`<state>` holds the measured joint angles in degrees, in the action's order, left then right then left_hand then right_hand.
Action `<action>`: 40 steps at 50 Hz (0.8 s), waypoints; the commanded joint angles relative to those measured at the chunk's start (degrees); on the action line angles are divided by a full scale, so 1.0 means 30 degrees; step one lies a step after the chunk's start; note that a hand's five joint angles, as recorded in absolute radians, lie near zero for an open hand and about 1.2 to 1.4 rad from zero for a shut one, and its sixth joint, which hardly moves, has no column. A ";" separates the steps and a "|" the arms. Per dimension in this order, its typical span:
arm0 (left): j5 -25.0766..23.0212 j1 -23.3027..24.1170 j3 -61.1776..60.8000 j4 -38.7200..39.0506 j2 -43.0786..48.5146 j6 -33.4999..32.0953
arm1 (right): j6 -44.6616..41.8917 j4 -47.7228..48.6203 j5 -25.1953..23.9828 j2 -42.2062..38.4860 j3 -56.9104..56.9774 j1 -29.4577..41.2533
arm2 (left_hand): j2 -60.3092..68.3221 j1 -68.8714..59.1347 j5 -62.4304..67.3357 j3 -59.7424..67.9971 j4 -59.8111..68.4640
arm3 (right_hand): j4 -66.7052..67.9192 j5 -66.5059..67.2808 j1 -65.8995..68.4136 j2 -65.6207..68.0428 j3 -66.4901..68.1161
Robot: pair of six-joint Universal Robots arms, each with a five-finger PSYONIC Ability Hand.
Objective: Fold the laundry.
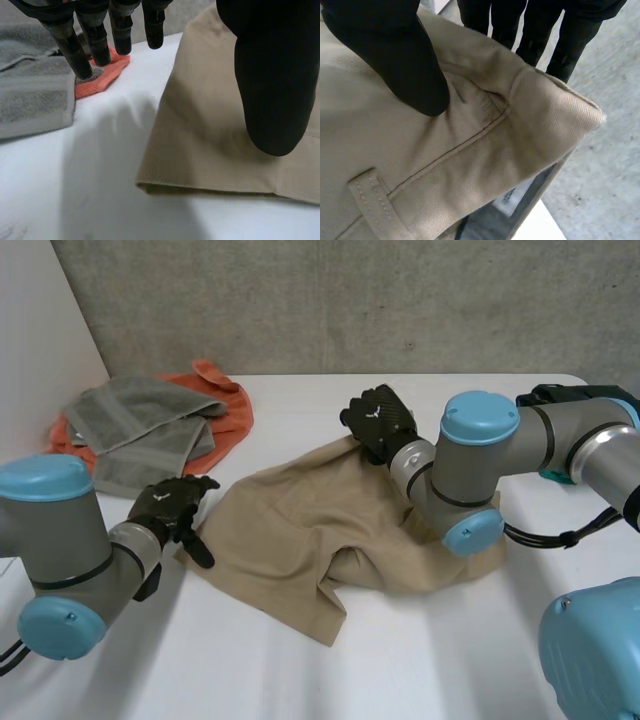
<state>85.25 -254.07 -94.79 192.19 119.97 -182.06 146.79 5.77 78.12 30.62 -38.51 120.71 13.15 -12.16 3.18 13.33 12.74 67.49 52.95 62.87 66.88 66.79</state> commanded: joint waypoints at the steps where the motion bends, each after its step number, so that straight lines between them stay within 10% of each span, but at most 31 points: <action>1: 0.0060 0.0315 0.0745 -0.0021 0.0379 0.0012 | 0.0114 0.1240 -0.0025 0.4961 -0.3650 -0.0043 | 0.1204 -0.1535 0.1196 0.1146 0.1342 | 0.4168 0.5684 0.5711 0.4373 0.4403; 5: 0.0060 0.0403 0.1332 -0.0051 0.0380 0.0071 | 0.0114 0.1974 -0.0025 0.7659 -0.5937 -0.0014 | 0.6400 -0.6731 0.6392 0.6342 0.6537 | 0.4168 0.5684 0.5711 0.4373 0.4403; 9: 0.0031 0.1018 0.1889 -0.0138 0.0584 0.0042 | 0.0173 0.1857 0.0150 0.9477 -0.7287 -0.0014 | 2.2267 -2.2598 2.2259 2.2209 2.2405 | 0.4168 0.5684 0.5711 0.4373 0.4403; 40: 0.0089 0.1576 0.7863 -0.3975 -1.4965 0.1975 | 0.0026 -0.7076 0.0034 2.2133 -0.6645 -0.2562 | 2.2283 -2.2614 2.2274 2.2225 2.2420 | 0.4168 0.5684 0.5711 0.4373 0.4403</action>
<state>85.44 -249.58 -75.13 183.33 83.76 -176.12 146.69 -10.39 78.14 86.34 -59.86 114.24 68.50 -67.11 55.57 68.21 68.52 68.46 53.00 62.87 67.19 67.63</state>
